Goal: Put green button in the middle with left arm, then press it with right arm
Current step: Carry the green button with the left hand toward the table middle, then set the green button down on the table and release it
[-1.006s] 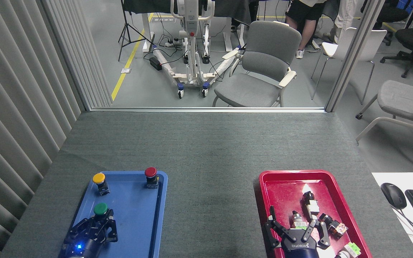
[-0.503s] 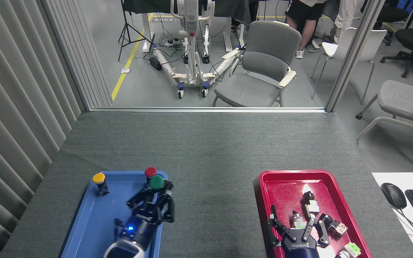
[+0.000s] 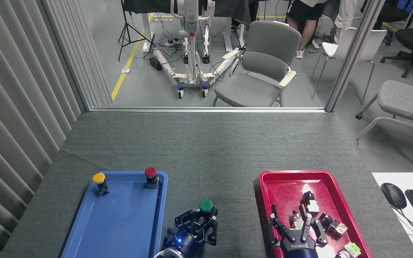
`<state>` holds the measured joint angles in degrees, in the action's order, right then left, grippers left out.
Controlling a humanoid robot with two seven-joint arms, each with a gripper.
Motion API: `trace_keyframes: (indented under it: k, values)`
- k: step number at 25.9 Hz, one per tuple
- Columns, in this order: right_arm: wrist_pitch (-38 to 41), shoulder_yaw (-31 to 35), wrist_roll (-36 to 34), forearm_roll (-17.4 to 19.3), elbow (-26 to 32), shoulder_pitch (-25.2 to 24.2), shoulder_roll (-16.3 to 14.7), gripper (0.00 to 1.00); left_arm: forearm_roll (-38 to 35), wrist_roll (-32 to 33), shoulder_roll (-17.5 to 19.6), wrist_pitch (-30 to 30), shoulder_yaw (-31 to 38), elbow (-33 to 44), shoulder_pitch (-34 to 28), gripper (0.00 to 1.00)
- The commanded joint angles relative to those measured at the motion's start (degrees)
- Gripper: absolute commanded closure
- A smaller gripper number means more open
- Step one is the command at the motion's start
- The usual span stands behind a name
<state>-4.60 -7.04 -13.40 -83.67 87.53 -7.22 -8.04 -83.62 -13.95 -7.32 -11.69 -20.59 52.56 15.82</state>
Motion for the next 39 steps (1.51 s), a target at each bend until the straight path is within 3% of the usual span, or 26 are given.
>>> trace_keyframes:
  k: [1,4,5,7,9,12,14,17,20,21,23,24,28,31,39]
  values:
    - [0.55,-0.08,-0.04,0.0,-0.08,0.01,0.22,0.27,0.29,0.41,-0.33,2.11,-1.47,-1.32,0.62,1.0]
    - [1.08,-0.08,-0.04,0.0,-0.08,0.01,0.39,0.27,0.73,-0.03,-0.33,2.55,-1.65,-2.81,0.62,0.99]
    - [1.17,-0.08,-0.04,0.0,-0.08,0.01,0.48,0.27,1.0,-0.29,-0.33,3.07,-1.56,-2.81,0.62,0.86]
    - [1.17,-0.08,-0.04,0.0,-0.08,0.01,0.57,0.27,1.17,-0.82,-0.33,5.53,-1.47,-2.37,0.62,0.32]
    - [1.08,-0.08,-0.04,0.0,-0.08,-0.08,0.57,0.27,2.49,-1.08,-0.33,5.97,-1.56,-1.32,0.62,0.01]
    - [1.17,-0.08,-0.04,0.0,-0.08,0.01,0.66,0.29,4.07,-1.17,-0.33,5.36,-2.0,-0.26,0.18,0.0]
    - [1.26,-0.08,0.04,0.0,-0.17,0.01,0.57,0.44,4.07,-1.17,-0.33,5.27,-2.0,0.53,0.09,0.0]
    - [1.61,-0.17,0.04,0.0,-0.17,0.01,0.66,0.45,4.07,-1.08,-0.33,3.95,-1.91,3.78,-1.4,0.0]
    - [1.61,-0.17,0.04,0.0,-0.34,0.63,0.57,0.46,3.99,-0.55,0.55,4.3,-1.74,12.39,-5.44,0.0]
    - [1.7,-0.17,0.04,0.0,-0.34,0.63,0.57,0.57,3.81,-0.47,1.6,4.57,-1.47,16.43,-8.08,0.0]
    - [3.98,-0.34,0.04,-0.53,-0.34,0.89,0.39,0.94,4.07,-0.38,5.82,5.8,0.46,24.52,-13.09,0.0]
    - [5.56,-0.43,0.13,-0.7,-0.43,1.33,0.31,1.0,4.16,-0.38,7.49,7.12,2.48,27.86,-15.38,0.0]
    - [11.89,-2.98,1.01,-3.69,-1.66,4.14,0.66,1.0,4.07,-1.08,9.6,10.81,9.42,36.56,-24.96,0.0]
    - [11.63,-7.73,4.0,-4.31,-5.7,8.18,1.98,1.0,3.64,-0.99,9.6,11.6,13.73,34.98,-25.66,0.0]
    - [11.1,-14.93,7.78,-4.22,-19.06,15.22,5.32,1.0,3.64,-1.08,9.43,14.85,14.43,33.31,-25.49,0.0]
